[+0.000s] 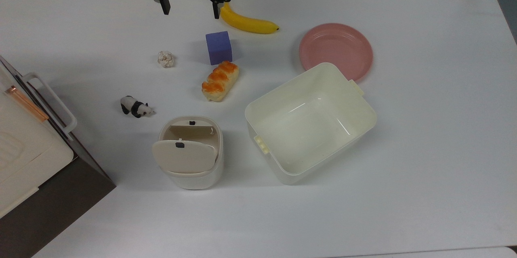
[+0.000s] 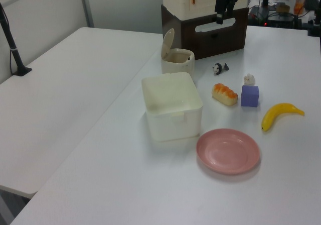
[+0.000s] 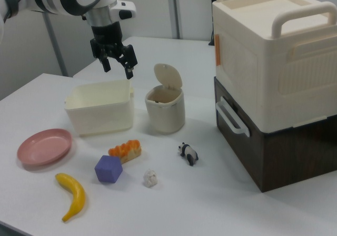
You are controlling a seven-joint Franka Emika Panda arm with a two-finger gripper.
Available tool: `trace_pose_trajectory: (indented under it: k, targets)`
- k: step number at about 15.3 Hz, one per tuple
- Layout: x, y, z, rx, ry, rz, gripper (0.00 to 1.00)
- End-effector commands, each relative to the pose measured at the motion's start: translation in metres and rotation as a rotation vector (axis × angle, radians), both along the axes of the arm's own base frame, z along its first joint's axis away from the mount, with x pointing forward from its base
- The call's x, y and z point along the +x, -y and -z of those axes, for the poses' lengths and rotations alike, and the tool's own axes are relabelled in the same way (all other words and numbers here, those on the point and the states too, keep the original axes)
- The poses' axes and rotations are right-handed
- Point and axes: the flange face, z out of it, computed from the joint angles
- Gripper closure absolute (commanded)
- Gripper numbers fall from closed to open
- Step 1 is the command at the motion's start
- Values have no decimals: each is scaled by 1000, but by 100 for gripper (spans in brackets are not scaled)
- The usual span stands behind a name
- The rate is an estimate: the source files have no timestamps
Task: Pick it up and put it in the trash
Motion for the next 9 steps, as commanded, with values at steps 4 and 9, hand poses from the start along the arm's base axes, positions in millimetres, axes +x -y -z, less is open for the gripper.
trace_pose_trajectory:
  k: [4, 9]
  targets:
    - [-5, 0, -6, -9, -9, -31, 0]
    - [-4, -4, -3, 7, -18, -18, 0]
